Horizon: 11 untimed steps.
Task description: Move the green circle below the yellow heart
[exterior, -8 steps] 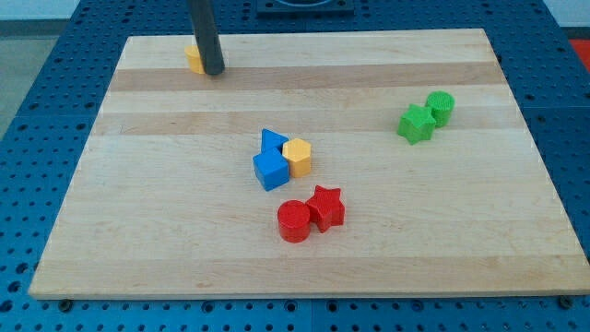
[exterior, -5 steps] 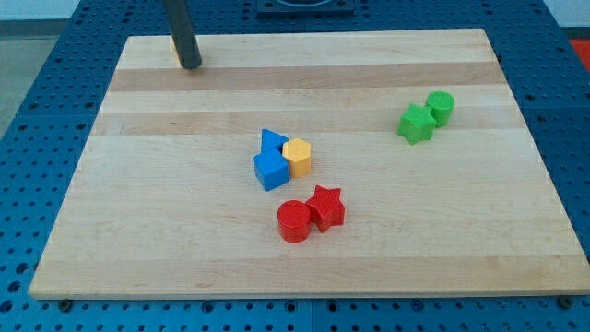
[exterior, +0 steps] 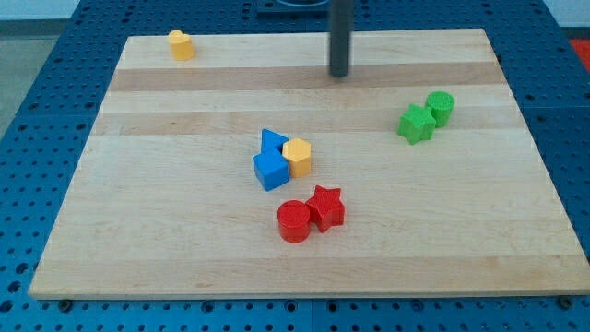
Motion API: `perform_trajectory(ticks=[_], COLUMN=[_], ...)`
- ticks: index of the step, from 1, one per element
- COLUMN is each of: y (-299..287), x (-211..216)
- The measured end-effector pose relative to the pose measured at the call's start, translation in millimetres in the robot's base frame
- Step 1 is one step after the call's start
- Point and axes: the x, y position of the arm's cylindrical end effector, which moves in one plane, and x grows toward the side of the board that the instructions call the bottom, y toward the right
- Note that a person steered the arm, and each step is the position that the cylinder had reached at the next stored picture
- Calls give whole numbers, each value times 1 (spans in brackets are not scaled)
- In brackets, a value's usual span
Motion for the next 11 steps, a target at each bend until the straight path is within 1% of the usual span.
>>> perform_trajectory(ticks=[2,3,4,6,7,9,11], y=[143,175,170,112,81,58,-1], x=[33,64,90,97,94,54,52])
